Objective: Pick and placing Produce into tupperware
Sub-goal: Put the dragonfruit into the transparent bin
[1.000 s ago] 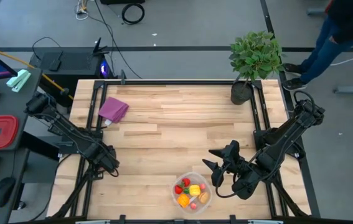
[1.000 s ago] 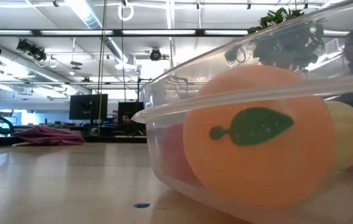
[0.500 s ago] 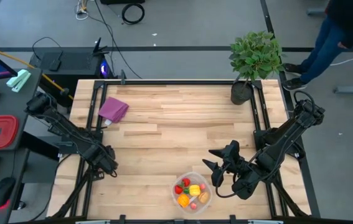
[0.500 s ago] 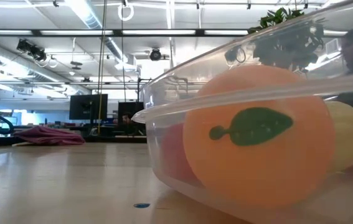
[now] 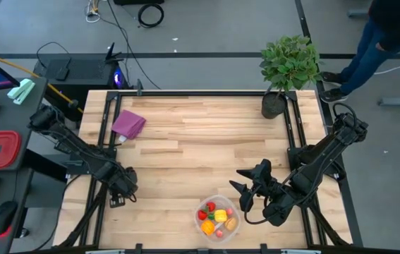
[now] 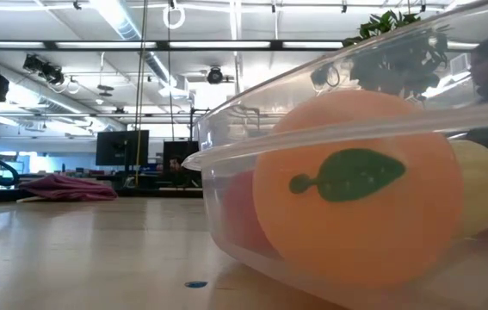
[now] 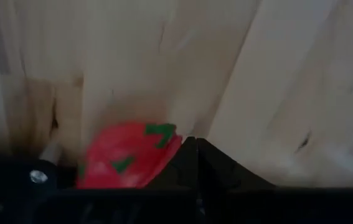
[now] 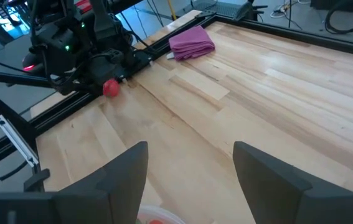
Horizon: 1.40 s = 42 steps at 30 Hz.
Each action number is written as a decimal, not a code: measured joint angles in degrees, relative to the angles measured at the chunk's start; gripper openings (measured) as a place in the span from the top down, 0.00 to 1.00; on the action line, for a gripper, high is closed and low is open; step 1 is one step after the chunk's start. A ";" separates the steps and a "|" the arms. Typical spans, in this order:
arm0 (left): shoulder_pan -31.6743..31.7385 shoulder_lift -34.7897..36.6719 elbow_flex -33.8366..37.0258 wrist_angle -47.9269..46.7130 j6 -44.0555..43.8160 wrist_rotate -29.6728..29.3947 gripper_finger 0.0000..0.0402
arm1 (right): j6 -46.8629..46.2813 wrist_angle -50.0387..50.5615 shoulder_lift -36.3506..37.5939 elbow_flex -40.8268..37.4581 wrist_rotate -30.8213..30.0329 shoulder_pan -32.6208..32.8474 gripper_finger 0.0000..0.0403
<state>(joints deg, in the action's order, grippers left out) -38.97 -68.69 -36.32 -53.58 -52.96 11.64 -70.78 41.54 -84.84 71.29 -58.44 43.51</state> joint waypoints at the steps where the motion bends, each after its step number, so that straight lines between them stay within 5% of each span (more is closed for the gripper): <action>1: 0.21 0.00 0.00 0.13 0.09 -0.67 0.98 | 0.02 0.00 0.02 0.00 -0.01 0.00 0.39; 12: 0.88 0.00 0.00 0.85 10.13 1.53 0.85 | 0.92 -0.02 0.00 0.00 -0.07 0.00 0.39; 28: 0.91 0.02 -0.11 -4.61 11.36 -2.73 0.33 | 1.42 -0.02 0.00 0.00 -0.06 0.00 0.39; 42: 0.93 0.00 0.23 -10.90 8.77 -5.38 0.34 | 1.55 -0.04 0.00 0.00 -0.03 0.00 0.39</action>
<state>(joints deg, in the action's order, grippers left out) -38.04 -68.69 -36.09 -64.48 -44.20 6.26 -69.23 41.50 -84.84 71.29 -58.47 43.51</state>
